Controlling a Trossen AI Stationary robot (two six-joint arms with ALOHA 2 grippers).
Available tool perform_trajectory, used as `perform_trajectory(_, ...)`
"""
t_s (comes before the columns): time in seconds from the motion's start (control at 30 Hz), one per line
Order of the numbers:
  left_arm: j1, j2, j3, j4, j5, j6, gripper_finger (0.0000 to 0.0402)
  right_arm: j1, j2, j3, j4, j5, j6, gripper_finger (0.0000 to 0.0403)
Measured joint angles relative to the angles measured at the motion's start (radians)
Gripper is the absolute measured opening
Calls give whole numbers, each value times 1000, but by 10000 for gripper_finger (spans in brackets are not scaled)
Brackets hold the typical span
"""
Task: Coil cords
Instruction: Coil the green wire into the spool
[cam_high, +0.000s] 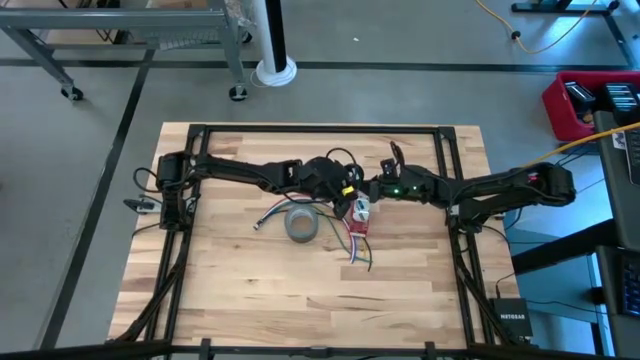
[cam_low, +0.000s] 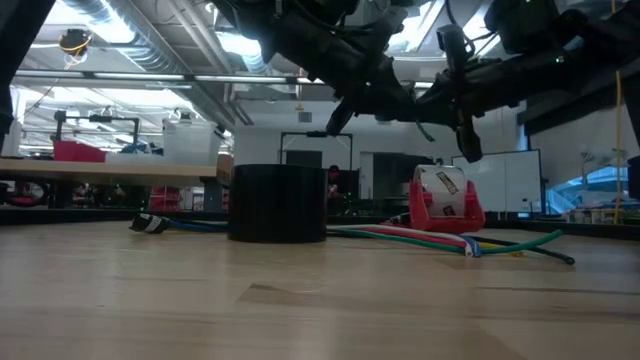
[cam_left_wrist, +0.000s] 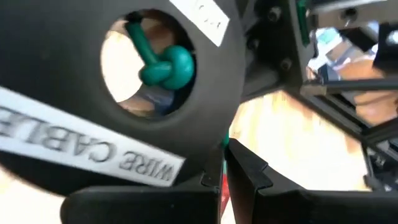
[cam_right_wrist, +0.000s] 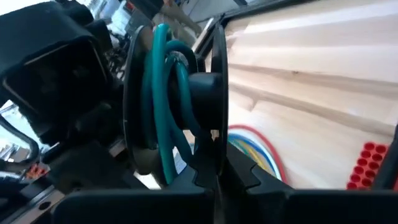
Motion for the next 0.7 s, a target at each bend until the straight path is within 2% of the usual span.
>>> perform_trajectory(0.33, -15, -1, 0, -63, 1, 109, 0, 1, -103, 0, -211, -48, -3, 3)
perform_trajectory(0.7, -15, -1, 0, -67, 14, 141, 9, 0, -171, 0, -306, -144, -3, 3)
